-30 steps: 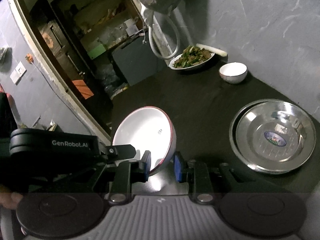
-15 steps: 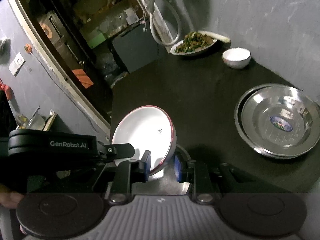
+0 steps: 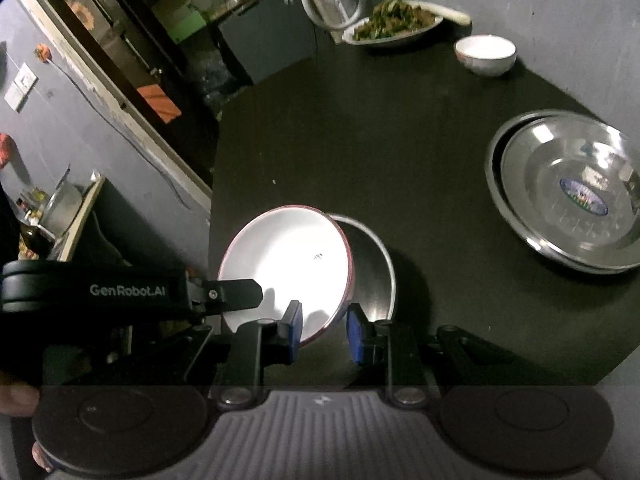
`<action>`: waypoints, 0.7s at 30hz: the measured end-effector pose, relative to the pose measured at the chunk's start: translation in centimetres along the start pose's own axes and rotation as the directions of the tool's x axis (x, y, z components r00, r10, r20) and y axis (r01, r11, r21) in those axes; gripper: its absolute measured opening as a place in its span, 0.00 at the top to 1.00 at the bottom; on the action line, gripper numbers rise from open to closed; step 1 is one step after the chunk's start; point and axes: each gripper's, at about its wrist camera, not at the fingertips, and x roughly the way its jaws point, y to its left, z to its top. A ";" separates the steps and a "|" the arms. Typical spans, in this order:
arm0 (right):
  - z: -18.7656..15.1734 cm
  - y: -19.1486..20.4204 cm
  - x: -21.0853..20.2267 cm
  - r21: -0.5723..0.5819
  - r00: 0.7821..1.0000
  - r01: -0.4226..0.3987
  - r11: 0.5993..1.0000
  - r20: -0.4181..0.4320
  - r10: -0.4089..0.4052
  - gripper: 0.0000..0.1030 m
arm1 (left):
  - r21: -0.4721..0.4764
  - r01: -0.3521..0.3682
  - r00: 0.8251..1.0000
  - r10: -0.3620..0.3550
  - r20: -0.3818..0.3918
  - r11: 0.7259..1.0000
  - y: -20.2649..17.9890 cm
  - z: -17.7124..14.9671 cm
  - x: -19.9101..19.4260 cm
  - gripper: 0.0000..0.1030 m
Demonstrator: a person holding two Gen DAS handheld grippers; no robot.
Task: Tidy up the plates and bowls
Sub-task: 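Carry the white bowl with the left tool and lower it into the mixing bowl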
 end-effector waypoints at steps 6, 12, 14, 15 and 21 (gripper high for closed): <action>0.1 0.2 0.4 -0.010 1.000 0.011 1.000 -0.025 -0.012 0.74 | -0.012 -0.006 1.000 0.006 -0.026 1.000 0.3 0.1 0.6 0.90; 0.4 0.5 0.6 -0.014 0.999 0.023 1.000 -0.036 -0.023 0.74 | -0.015 -0.004 0.999 0.004 -0.036 1.000 0.2 0.2 0.7 0.88; 0.5 0.5 0.6 -0.014 0.999 0.026 1.000 -0.038 -0.026 0.72 | -0.020 -0.003 0.999 0.002 -0.038 1.000 0.2 0.3 0.8 0.87; 0.6 0.5 0.6 -0.013 0.999 0.027 1.000 -0.039 -0.028 0.72 | -0.020 -0.002 0.999 0.002 -0.038 1.000 0.2 0.3 0.8 0.85; 0.8 0.7 0.4 -0.012 0.999 0.037 0.999 -0.036 -0.037 0.67 | -0.022 -0.005 1.000 0.005 -0.016 1.000 0.2 0.5 0.3 0.82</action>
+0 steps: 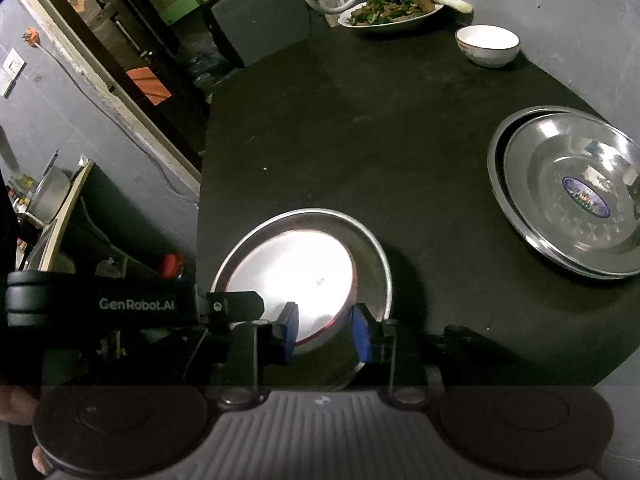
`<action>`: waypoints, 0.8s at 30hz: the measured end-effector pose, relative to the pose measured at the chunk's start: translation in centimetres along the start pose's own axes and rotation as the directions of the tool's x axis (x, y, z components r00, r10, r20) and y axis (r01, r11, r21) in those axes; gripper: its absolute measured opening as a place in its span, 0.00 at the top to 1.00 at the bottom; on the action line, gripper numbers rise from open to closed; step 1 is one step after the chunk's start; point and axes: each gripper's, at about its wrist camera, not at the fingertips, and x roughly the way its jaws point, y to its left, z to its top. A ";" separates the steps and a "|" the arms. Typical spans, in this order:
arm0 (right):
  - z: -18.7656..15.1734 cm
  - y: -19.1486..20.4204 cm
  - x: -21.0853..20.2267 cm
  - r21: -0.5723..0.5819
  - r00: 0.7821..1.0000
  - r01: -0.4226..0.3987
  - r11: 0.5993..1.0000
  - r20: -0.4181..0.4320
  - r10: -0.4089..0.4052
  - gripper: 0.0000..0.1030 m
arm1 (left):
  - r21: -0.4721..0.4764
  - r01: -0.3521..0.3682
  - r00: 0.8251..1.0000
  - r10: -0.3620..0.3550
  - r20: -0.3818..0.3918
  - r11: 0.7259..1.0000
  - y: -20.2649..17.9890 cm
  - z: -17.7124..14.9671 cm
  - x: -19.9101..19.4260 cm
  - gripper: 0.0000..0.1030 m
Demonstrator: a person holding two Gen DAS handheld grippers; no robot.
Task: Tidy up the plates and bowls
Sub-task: 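Carry the white bowl with the left tool and lower it into the mixing bowl, then open the left tool and release the white bowl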
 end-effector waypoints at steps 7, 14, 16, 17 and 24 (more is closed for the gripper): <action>0.3 -0.2 -0.6 -0.002 1.000 0.012 1.000 0.022 -0.012 0.64 | -0.007 0.000 0.999 0.001 0.040 1.000 -0.1 0.2 -0.9 0.81; 0.4 -0.7 -2.2 0.004 0.996 0.003 1.000 0.088 -0.004 0.52 | -0.007 -0.015 0.982 0.016 0.186 1.000 -0.4 0.8 -3.4 0.53; 0.3 -0.9 -2.8 0.008 0.993 0.001 1.000 0.114 -0.002 0.48 | -0.002 -0.025 0.974 0.025 0.225 1.000 -0.6 0.9 -3.9 0.43; 0.3 -1.1 -3.1 0.012 0.992 -0.002 1.000 0.127 0.000 0.45 | 0.004 -0.034 0.969 0.032 0.243 0.999 -0.8 0.9 -4.0 0.35; 0.4 -3.0 -4.8 0.040 0.976 -0.010 0.999 0.217 0.001 0.22 | 0.037 -0.048 0.943 0.033 0.330 0.998 -2.8 1.4 -3.9 0.01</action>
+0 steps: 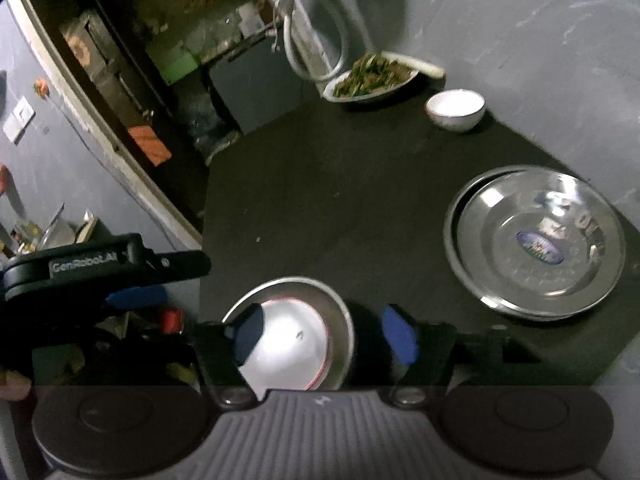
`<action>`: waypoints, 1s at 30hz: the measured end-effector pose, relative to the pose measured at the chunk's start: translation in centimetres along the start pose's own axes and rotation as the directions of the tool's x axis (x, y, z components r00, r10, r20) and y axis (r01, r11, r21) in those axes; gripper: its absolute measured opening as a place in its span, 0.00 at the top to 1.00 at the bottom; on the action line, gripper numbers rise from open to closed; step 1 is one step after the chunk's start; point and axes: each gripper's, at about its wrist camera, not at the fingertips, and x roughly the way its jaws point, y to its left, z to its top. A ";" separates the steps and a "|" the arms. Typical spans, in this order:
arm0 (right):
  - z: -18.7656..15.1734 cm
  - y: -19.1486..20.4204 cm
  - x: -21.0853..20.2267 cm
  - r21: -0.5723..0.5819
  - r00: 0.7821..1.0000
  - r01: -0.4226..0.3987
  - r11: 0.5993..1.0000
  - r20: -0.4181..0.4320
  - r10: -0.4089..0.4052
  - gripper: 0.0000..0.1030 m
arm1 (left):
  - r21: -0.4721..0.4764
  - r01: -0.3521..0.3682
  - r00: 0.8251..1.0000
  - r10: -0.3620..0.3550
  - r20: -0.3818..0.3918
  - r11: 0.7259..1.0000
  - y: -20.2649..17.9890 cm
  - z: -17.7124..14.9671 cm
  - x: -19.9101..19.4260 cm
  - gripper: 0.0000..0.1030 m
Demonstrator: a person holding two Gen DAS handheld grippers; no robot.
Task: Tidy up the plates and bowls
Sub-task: 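Open the left tool and release the white bowl, then move the left tool to the remaining red-rimmed white bowl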
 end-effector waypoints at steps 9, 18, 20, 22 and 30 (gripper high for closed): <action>2.3 -4.4 -1.0 0.050 0.995 0.011 0.999 0.094 -0.015 0.03 | -0.064 -0.043 0.999 0.041 -0.032 0.997 -2.7 1.3 4.1 0.01; 5.4 -12.0 0.7 0.189 0.996 0.031 0.982 0.077 -0.046 0.00 | -0.035 -0.144 0.985 0.140 -0.101 0.989 -4.9 1.8 7.7 0.01; 6.3 -13.1 1.6 0.211 0.995 0.016 0.977 0.089 -0.035 0.00 | -0.041 -0.174 0.980 0.169 -0.108 0.984 -5.0 2.2 8.1 0.01; 7.4 -14.0 2.9 0.232 0.995 0.009 0.973 0.090 -0.031 0.00 | -0.037 -0.198 0.974 0.193 -0.115 0.979 -5.1 2.9 8.6 0.01; 12.2 -15.5 8.7 0.282 0.994 0.057 0.958 0.074 -0.081 0.00 | -0.026 -0.226 0.971 0.223 -0.088 0.974 -7.2 7.8 11.0 0.01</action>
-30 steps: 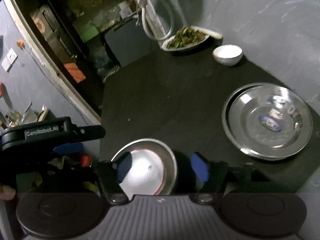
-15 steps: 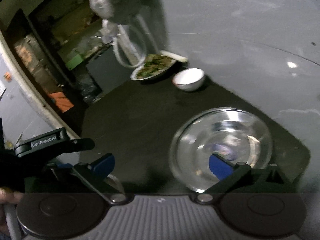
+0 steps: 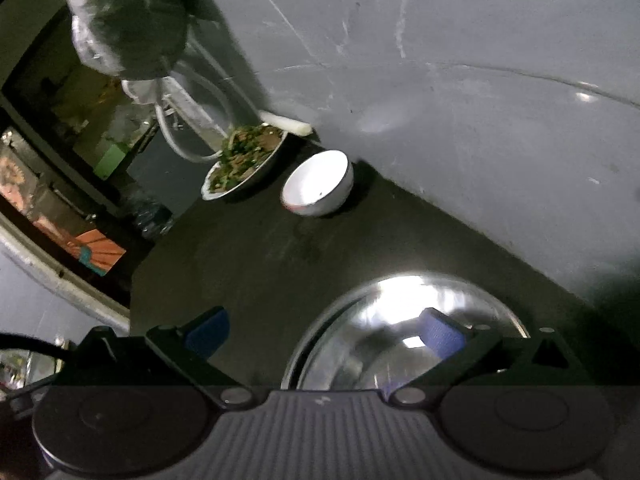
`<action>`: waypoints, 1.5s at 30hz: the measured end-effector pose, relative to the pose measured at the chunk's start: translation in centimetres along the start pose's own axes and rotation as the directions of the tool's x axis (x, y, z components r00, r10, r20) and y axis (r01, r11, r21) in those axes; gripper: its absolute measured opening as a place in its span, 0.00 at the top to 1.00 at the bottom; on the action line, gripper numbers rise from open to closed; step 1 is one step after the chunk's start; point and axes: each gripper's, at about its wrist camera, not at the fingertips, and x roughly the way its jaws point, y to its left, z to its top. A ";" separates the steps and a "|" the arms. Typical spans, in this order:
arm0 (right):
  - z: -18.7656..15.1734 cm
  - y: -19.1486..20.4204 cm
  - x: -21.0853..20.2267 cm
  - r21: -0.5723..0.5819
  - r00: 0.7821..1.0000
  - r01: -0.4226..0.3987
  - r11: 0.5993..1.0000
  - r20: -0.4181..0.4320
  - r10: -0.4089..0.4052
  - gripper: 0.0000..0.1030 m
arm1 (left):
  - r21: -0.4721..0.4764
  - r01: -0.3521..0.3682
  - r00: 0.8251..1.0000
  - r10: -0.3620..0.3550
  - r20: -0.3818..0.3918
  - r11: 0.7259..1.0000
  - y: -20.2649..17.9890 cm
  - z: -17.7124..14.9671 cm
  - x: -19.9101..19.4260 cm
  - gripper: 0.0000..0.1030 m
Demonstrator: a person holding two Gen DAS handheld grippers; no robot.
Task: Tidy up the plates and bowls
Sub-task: 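Move the left tool to the remaining red-rimmed white bowl, then close the left tool on the white bowl rim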
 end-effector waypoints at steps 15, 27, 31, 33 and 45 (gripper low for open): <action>4.6 -0.5 7.5 0.235 0.990 0.127 0.964 0.026 -0.137 0.00 | 0.145 0.045 0.996 -0.035 -0.076 0.988 -8.1 7.5 8.5 0.01; 5.4 -0.9 10.6 0.153 0.992 0.115 0.981 0.037 -0.122 0.10 | 0.221 0.079 0.991 -0.052 -0.126 0.972 -12.3 9.3 14.8 0.01; 5.6 -0.9 10.8 0.173 0.994 0.093 0.981 0.045 -0.102 0.13 | 0.280 0.093 0.988 -0.054 -0.146 0.955 -13.4 9.4 16.2 0.01; 5.8 -0.8 11.4 0.177 0.994 0.089 0.980 0.042 -0.098 0.15 | 0.308 0.102 0.986 -0.056 -0.155 0.946 -13.9 9.3 16.8 0.01; 6.8 -0.8 13.2 0.172 0.991 0.121 0.978 0.042 -0.130 0.40 | 0.370 0.146 0.980 -0.082 -0.183 0.917 -15.8 9.0 18.5 0.34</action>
